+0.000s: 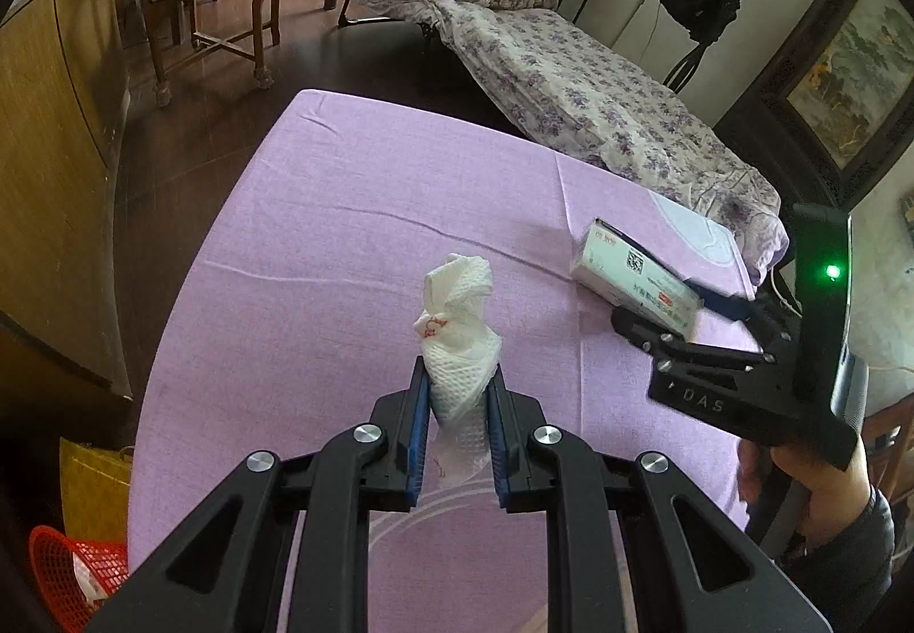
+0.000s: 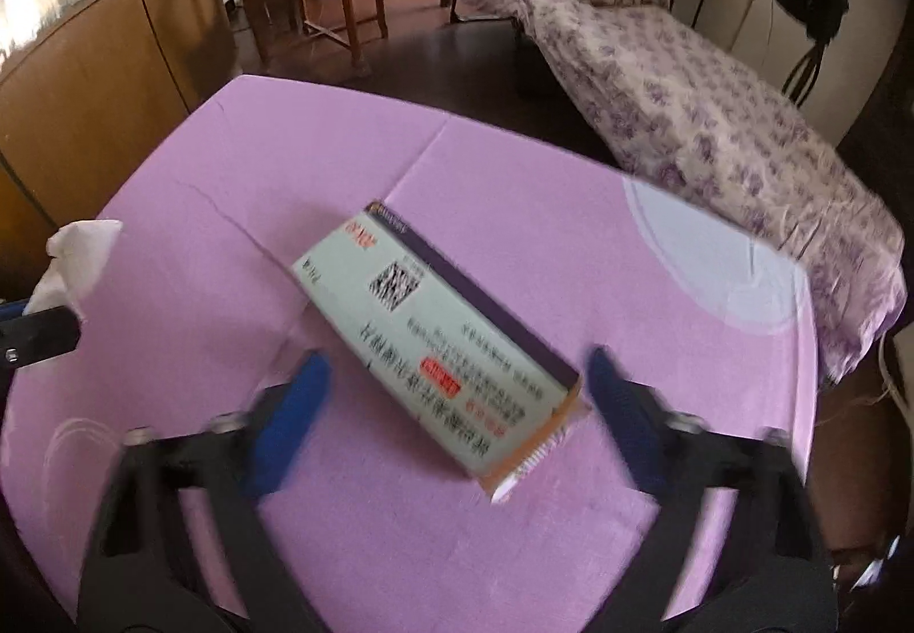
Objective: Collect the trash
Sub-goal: 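Grasp the white-and-green medicine box with the right gripper while the left holds the tissue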
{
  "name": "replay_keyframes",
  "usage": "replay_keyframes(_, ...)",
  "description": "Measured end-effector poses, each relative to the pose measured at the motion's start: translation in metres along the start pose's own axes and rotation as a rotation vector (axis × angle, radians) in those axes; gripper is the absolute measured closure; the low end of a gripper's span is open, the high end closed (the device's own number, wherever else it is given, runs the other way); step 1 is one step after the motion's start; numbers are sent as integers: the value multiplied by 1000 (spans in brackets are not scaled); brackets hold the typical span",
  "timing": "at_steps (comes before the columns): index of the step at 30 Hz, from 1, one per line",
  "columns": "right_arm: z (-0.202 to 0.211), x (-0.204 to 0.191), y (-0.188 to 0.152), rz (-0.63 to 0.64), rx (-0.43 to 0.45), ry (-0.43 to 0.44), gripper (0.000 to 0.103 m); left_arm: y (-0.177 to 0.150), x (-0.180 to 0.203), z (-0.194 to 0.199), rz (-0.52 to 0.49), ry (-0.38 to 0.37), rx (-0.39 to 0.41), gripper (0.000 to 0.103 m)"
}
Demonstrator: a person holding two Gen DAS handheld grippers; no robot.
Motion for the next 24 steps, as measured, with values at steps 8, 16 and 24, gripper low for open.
replay_keyframes(8, 34, -15, -29, -211, -60, 29, 46, 1, -1, 1, 21, -5, 4, 85)
replay_keyframes(16, 32, -26, -9, -90, -11, -36, 21, 2, 0, 3, 26, -13, 10, 85)
replay_keyframes(24, 23, -35, 1, 12, -5, -63, 38, 3, -1, 4, 18, -11, 8, 85)
Point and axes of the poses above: each gripper's, at about its wrist camera, not at the fingertips, and z roughly against the way its jaws point, x to its right, y to its top, the point moved 10 cm from there along -z, roughly the way its jaws point, and after that the axes turned 11 degrees about x, right-handed, at the moved point
